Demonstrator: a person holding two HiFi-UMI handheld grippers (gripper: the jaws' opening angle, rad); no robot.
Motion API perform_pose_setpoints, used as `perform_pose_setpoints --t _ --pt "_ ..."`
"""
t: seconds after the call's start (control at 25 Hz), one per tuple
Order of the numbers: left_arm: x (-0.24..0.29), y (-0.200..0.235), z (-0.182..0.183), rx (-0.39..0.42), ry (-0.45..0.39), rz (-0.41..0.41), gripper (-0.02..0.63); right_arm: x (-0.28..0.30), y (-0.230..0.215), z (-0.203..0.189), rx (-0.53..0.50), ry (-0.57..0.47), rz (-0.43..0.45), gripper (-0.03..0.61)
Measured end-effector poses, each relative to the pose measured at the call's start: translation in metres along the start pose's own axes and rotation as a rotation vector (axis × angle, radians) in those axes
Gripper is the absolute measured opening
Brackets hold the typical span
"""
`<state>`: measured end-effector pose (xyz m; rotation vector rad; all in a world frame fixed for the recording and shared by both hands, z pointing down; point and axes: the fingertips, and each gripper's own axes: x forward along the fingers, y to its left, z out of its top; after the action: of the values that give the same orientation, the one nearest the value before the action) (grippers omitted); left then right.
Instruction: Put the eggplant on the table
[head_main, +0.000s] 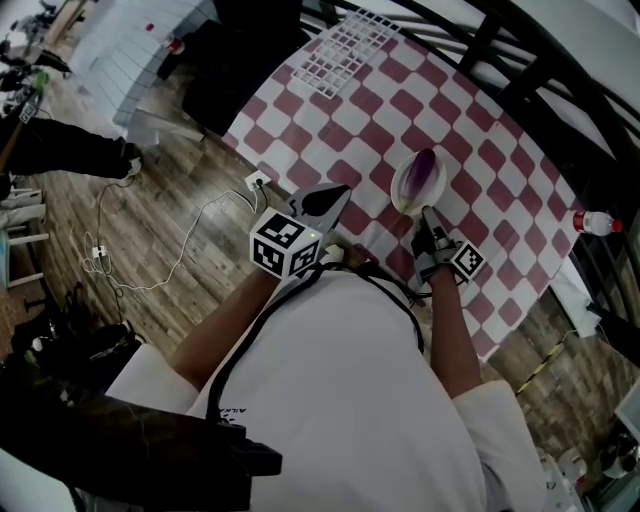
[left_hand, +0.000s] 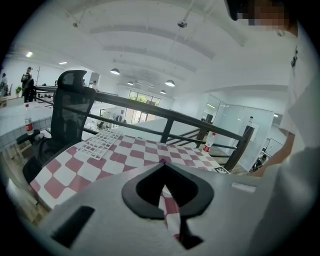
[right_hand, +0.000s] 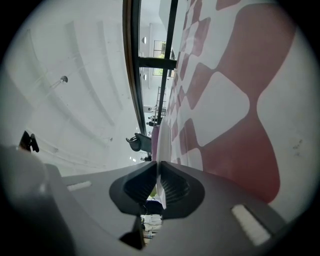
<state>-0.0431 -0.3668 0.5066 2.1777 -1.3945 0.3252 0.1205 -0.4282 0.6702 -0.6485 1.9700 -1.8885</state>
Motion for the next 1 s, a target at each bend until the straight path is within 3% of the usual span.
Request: perform_pose_setpoints --t 1.0 --pt "-0.002 0.006 -0.001 -0.003 0.001 0.005 0.005 0.007 -0.014 -0.003 -0.012 -0.002 -0.103 0.032"
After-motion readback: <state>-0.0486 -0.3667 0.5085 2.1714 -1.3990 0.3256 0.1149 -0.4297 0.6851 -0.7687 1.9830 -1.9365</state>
